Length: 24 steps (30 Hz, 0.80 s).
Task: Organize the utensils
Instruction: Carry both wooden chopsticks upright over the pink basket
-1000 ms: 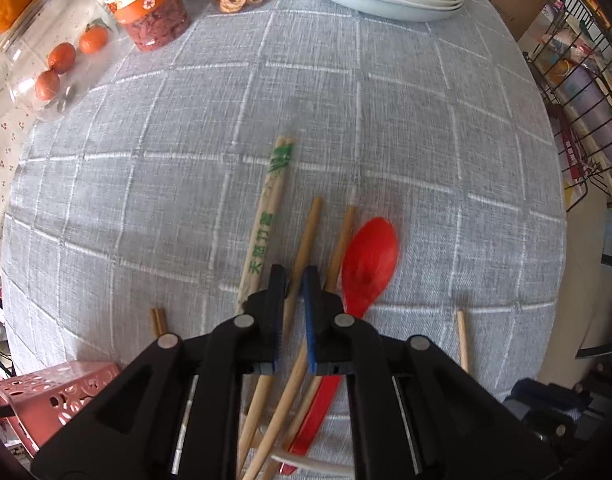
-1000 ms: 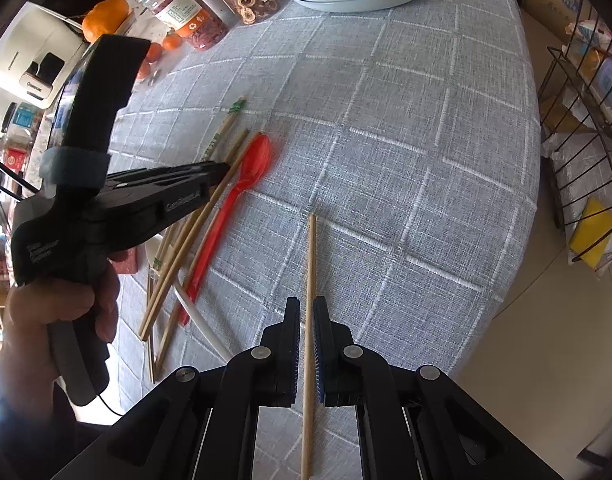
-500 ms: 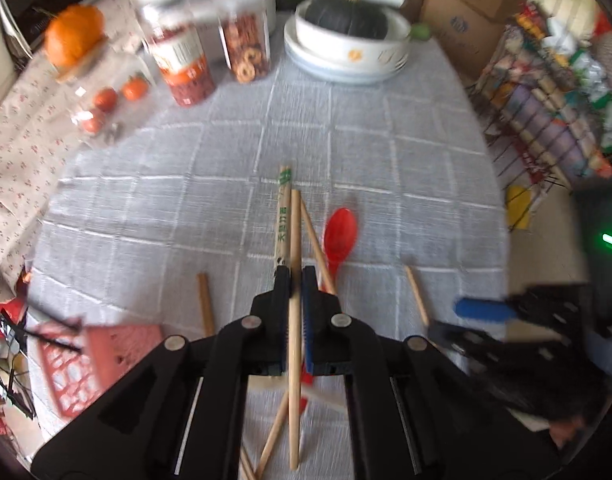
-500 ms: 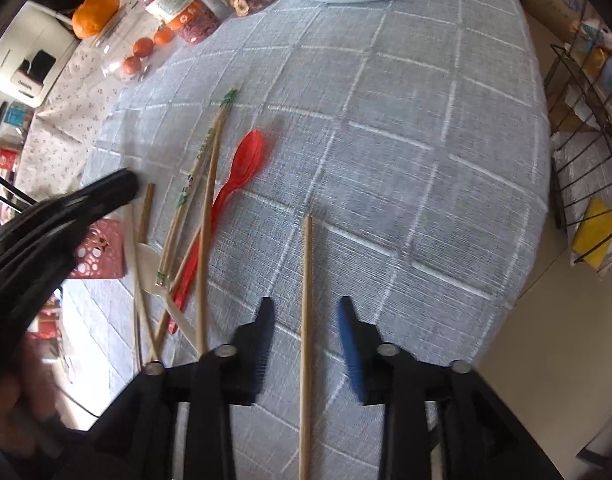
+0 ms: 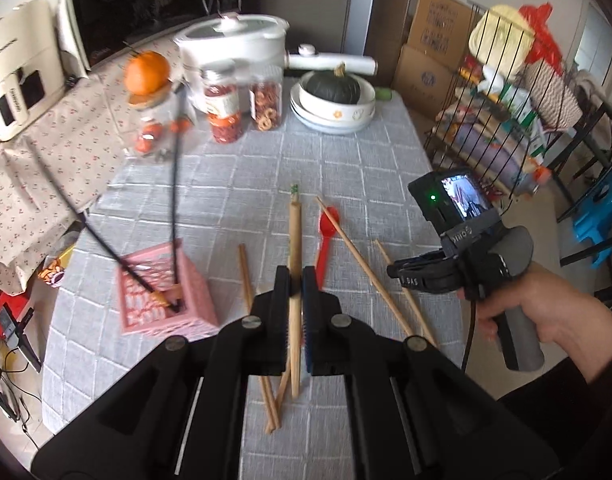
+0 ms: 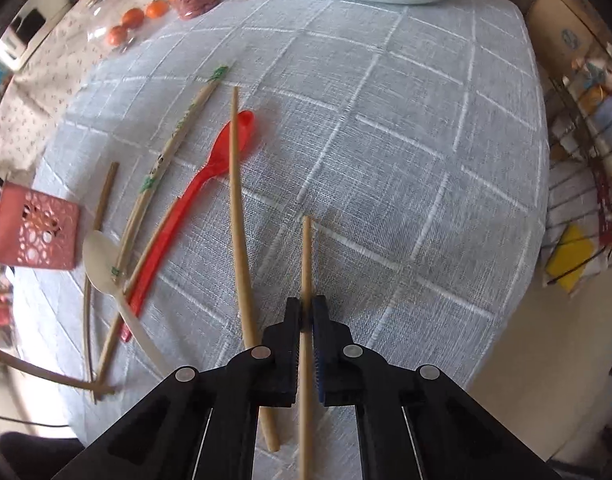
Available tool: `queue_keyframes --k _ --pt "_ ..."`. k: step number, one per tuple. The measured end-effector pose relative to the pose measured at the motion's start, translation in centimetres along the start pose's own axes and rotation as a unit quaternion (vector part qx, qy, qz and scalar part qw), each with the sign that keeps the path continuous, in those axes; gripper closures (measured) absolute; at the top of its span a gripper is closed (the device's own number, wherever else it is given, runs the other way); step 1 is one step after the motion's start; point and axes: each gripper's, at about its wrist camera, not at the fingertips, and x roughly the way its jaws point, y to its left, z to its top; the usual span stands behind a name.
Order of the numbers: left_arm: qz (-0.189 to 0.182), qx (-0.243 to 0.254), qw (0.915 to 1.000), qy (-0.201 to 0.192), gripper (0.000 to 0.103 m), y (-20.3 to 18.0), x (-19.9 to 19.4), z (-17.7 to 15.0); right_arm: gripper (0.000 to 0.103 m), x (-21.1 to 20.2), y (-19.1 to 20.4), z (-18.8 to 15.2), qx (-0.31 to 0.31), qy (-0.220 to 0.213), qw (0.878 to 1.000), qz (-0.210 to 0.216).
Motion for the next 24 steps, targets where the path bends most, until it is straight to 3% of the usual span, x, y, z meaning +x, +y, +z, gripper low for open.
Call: queue_keyframes --k 4,10,24 --pt "-0.005 -0.023 0.9991 -0.035 0.096 1.6 -2.2 -1.5 0.097 -2.9 -0.2 -0.6 -0.006 -0.033 0.999 0.007" --pt "-0.016 -0.044 0.997 -0.062 0.096 2.6 -4.1 -2.0 0.097 -9.4 1.2 -2.4 -0.025 -0.116 0.992 0.031" --pt "-0.023 -0.062 0.9865 -0.15 0.096 3.8 -9.7 -1.9 0.097 -20.1 5.4 -5.8 -0.055 -0.28 0.957 0.044"
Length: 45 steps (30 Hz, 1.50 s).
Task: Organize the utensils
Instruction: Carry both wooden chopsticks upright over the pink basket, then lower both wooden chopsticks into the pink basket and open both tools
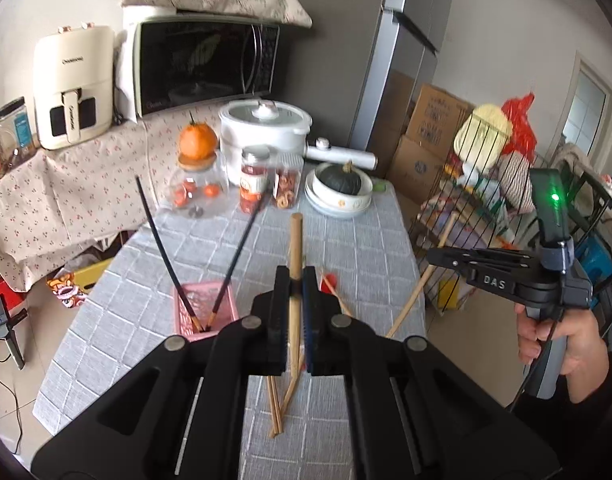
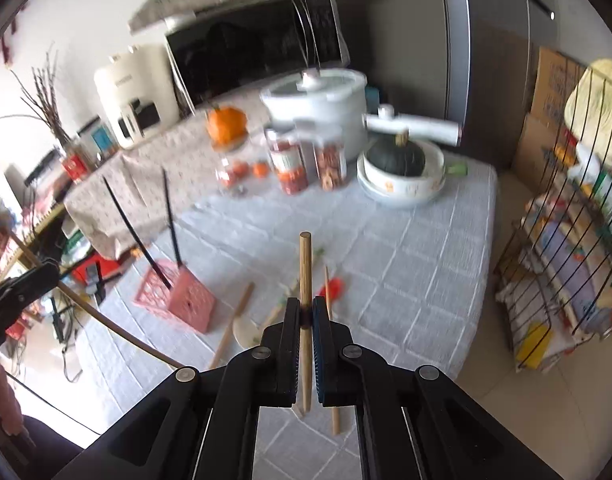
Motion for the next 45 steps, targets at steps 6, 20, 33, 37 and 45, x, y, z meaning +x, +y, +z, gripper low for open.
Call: queue_keyframes --k 6,20,33,37,45 --pt "0.011 -0.02 0.9983 -0.053 0.096 1.6 -1.9 1.2 0.097 -4.0 1.0 1.7 -0.005 -0.07 0.997 0.02" --pt "0.092 -0.037 0.9892 -0.108 0.096 5.3 -1.7 2.2 0.097 -5.8 6.2 4.4 -0.027 -0.137 0.987 0.082" --pt "0.114 -0.042 0.9924 -0.018 0.096 7.3 4.2 1.1 0.097 -2.8 8.5 4.3 -0.03 -0.119 0.987 0.099" --pt "0.109 -0.044 0.9927 0.023 0.096 7.9 6.2 0.8 0.097 -2.3 9.0 4.2 -0.032 -0.115 0.987 0.111" --pt "0.075 -0.076 0.9938 0.033 0.086 9.3 7.5 0.6 0.097 -1.6 10.0 4.4 -0.026 -0.123 0.982 0.138"
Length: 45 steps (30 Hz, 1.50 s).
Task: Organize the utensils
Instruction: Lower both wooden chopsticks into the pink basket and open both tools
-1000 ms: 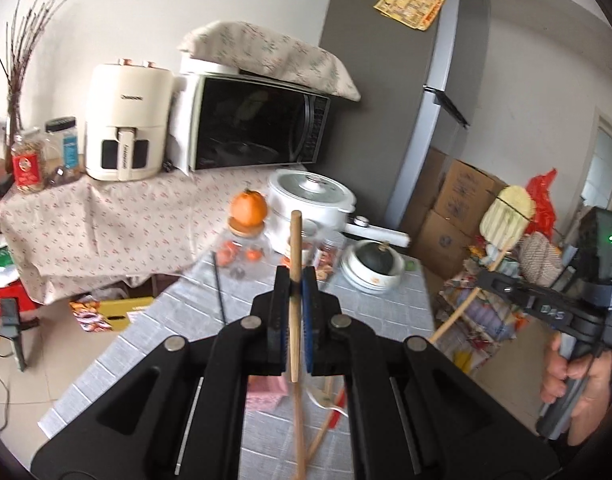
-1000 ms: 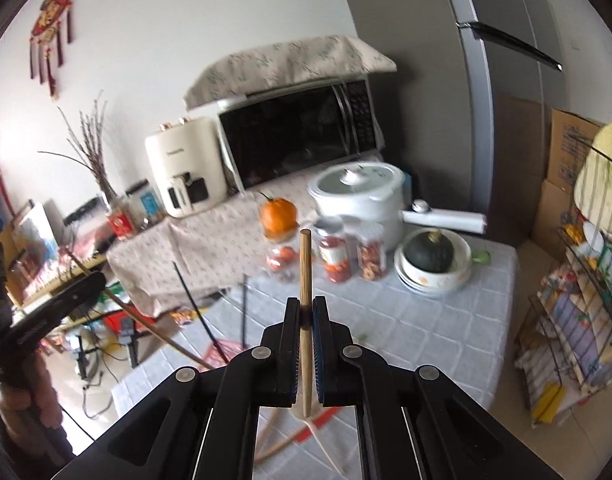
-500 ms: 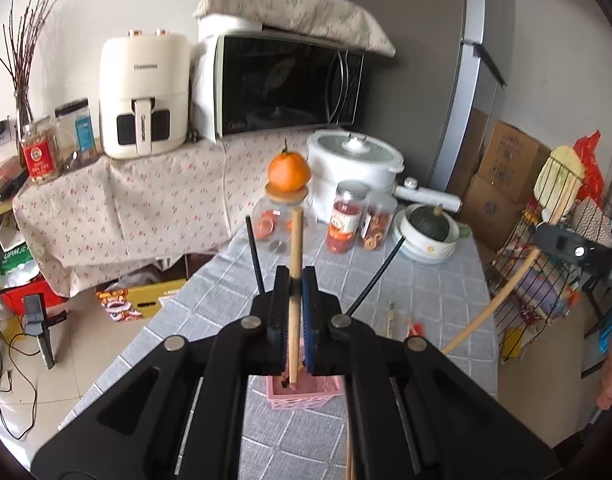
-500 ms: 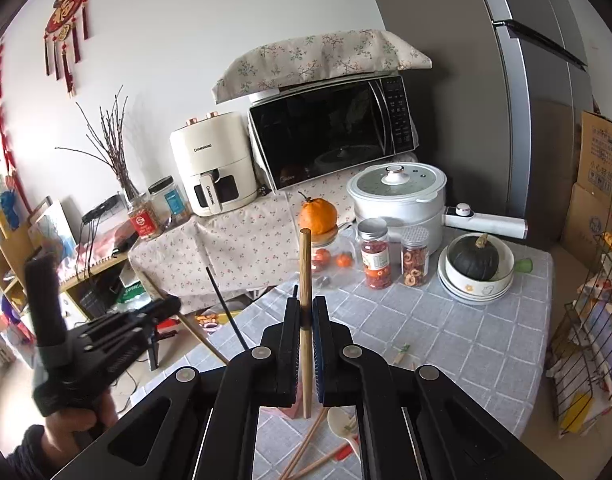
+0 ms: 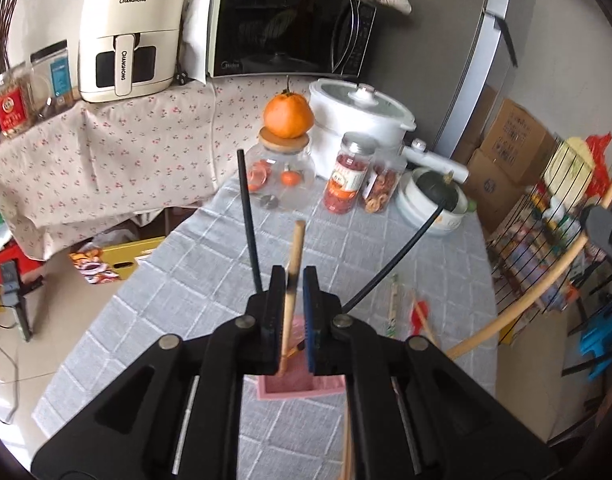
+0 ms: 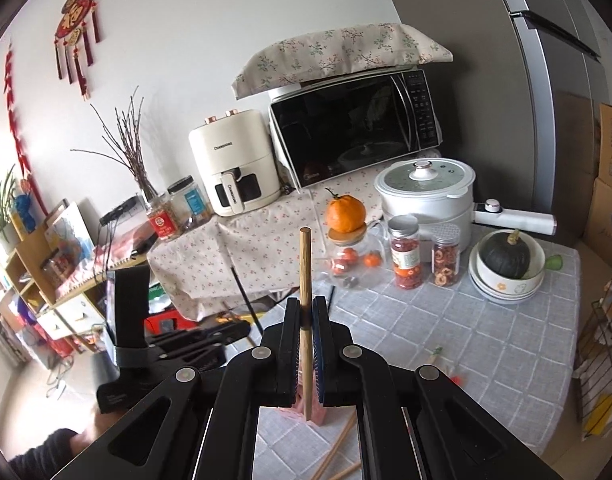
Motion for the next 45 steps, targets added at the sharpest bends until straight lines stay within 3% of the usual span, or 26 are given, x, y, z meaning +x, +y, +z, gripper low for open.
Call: queue_keyframes --k 3,11,17,31,34,36,40,45 --pt "-0.005 -0.007 0.9999 -0.013 0.074 0.0 -0.7 0.2 0.097 0.4 0.1 0.0 0.006 -0.004 1.0 0.006" --pt "0.016 -0.016 0.9996 -0.014 0.063 0.7 -2.5 0.3 0.097 2.2 0.2 -0.3 0.017 -0.015 1.0 0.007" --pt "0.041 -0.035 0.9981 0.029 0.063 2.0 -2.8 -0.9 0.097 4.7 -0.1 -1.0 0.034 -0.007 0.999 0.001" --pt "0.033 -0.063 0.995 0.07 0.063 3.5 -2.4 -2.0 0.097 10.9 -0.1 -3.5 0.026 0.06 0.998 -0.026" --pt "0.031 -0.06 0.995 0.073 0.054 3.4 -2.3 -2.1 0.095 11.3 -0.5 -3.5 0.027 0.066 0.997 -0.027" --pt "0.029 -0.06 0.9951 0.072 0.044 3.3 -2.3 -2.2 0.091 11.0 -0.8 -3.3 0.033 0.066 0.997 -0.025" --pt "0.024 -0.054 0.9951 0.079 0.038 3.0 -2.3 -2.4 0.083 9.6 -1.3 -2.4 0.041 0.056 0.997 -0.013" --pt "0.011 -0.047 0.9938 0.1 0.032 2.0 -1.9 -3.1 0.065 6.9 -2.3 -1.5 0.043 0.041 0.998 -0.009"
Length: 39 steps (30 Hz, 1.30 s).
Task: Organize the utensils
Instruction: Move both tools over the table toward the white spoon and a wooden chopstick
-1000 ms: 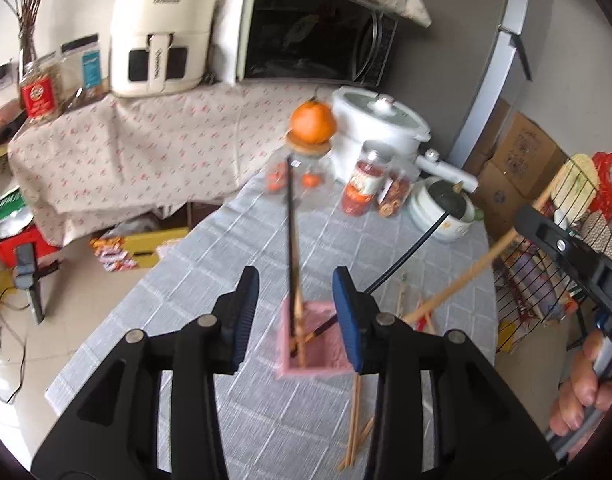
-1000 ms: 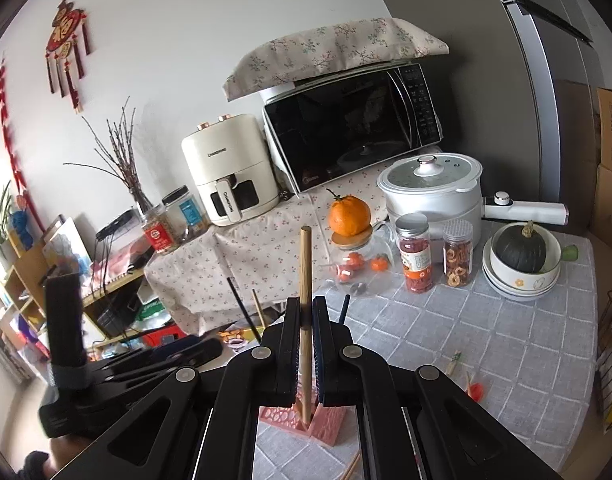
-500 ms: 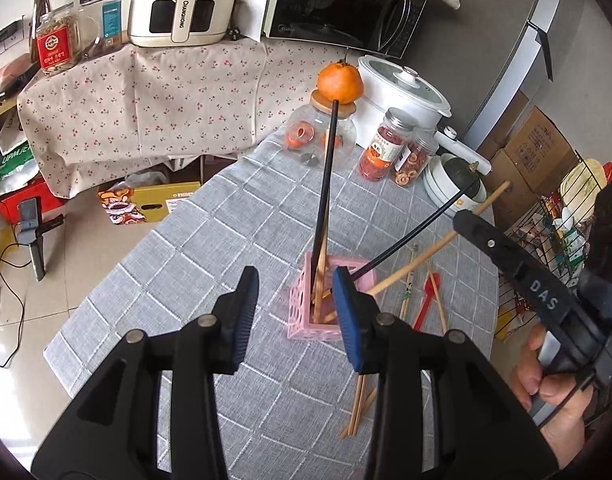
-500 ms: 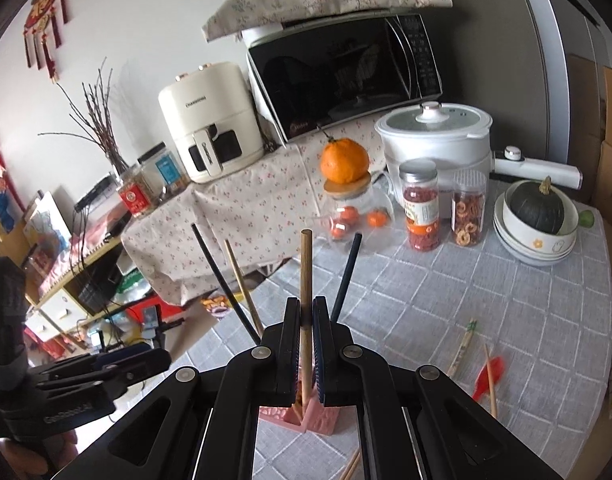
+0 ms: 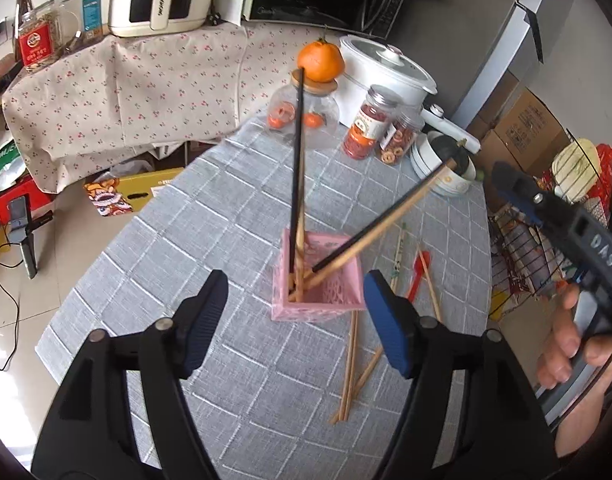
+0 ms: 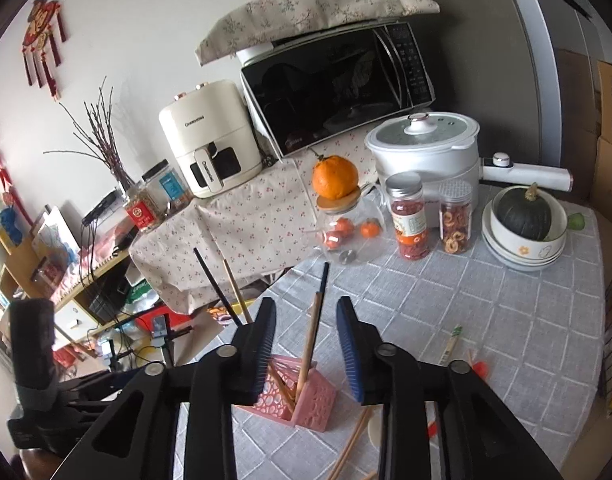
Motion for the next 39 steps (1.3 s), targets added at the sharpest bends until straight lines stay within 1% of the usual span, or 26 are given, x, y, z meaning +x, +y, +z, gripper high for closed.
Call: queue_keyframes --k 3,6,9,12,14,17,20,23,24,27,28,29,30,31,32,33,34,36,38,39 --pt "-0.004 0.013 0.9998 0.015 0.028 -1.0 0.5 -0.8 0.058 -1.6 -1.3 0.2 0.011 0.002 1.0 -0.009" --pt "-0.005 0.029 0.9992 0.028 0.025 -2.1 1.1 -1.6 0.05 -2.4 -3.0 -0.2 0.021 0.028 0.999 -0.034" --pt "-0.008 0.049 0.9976 0.048 0.023 -3.6 1.9 -2.8 0.047 -2.5 -5.2 -1.3 0.028 0.071 0.994 -0.075" --pt "-0.013 0.065 0.9951 0.073 0.023 -5.1 3.2 -3.7 0.046 -2.1 -7.6 -2.9 0.032 0.132 0.985 -0.106" --pt "-0.014 0.075 0.993 0.09 0.023 -6.3 4.2 -4.4 0.046 -2.1 -9.0 -4.1 0.032 0.164 0.978 -0.124" --pt "-0.015 0.085 0.9901 0.111 0.023 -8.1 5.4 -5.3 0.046 -2.5 -10.8 -5.7 0.036 0.196 0.969 -0.147" --pt "-0.023 0.095 0.9865 0.131 0.023 -10.0 6.3 -6.2 0.044 -3.5 -12.5 -6.8 0.042 0.212 0.963 -0.159" --pt "-0.021 0.11 0.9825 0.149 0.023 -11.5 7.3 -7.1 0.038 -4.3 -13.7 -7.7 0.041 0.222 0.959 -0.17" --pt "-0.019 0.113 0.9814 0.154 0.023 -11.9 7.7 -7.3 0.038 -4.4 -14.1 -7.9 0.04 0.226 0.958 -0.174" --pt "-0.013 0.108 0.9812 0.159 0.024 -12.5 8.8 -7.5 0.037 -4.4 -14.8 -8.4 0.044 0.235 0.954 -0.18" --pt "-0.013 0.1 0.9822 0.158 0.026 -12.4 9.1 -7.4 0.037 -4.3 -15.1 -8.6 0.047 0.238 0.953 -0.182" --pt "-0.015 0.088 0.9837 0.156 0.034 -12.4 9.4 -7.2 0.037 -4.2 -15.4 -8.8 0.051 0.244 0.951 -0.183" --pt "-0.019 0.077 0.9847 0.155 0.046 -12.3 9.7 -7.0 0.037 -4.0 -15.5 -8.9 0.052 0.248 0.95 -0.184" --pt "-0.023 0.071 0.985 0.156 0.053 -12.4 10.1 -7.0 0.037 -3.7 -15.7 -9.0 0.05 0.253 0.948 -0.185" --pt "-0.027 0.06 0.9854 0.157 0.064 -12.4 10.6 -6.9 0.037 -3.3 -15.8 -9.0 0.044 0.257 0.947 -0.189" --pt "-0.027 0.053 0.9858 0.157 0.07 -12.3 11.0 -6.9 0.037 -3.0 -15.8 -9.0 0.039 0.258 0.946 -0.191" --pt "-0.018 0.045 0.9862 0.159 0.072 -12.2 11.5 -6.9 0.037 -2.7 -15.8 -8.9 0.031 0.26 0.945 -0.195" --pt "-0.007 0.028 0.9871 0.157 0.08 -11.9 12.8 -6.9 0.037 -2.0 -15.8 -8.8 0.017 0.263 0.944 -0.199" --pt "-0.006 0.011 0.9874 0.158 0.086 -11.6 13.8 -6.8 0.037 -1.2 -15.9 -8.8 0.008 0.269 0.943 -0.198" --pt "-0.006 0.001 0.9876 0.157 0.087 -11.4 14.2 -6.7 0.037 -0.8 -16.0 -8.8 0.006 0.272 0.942 -0.198"
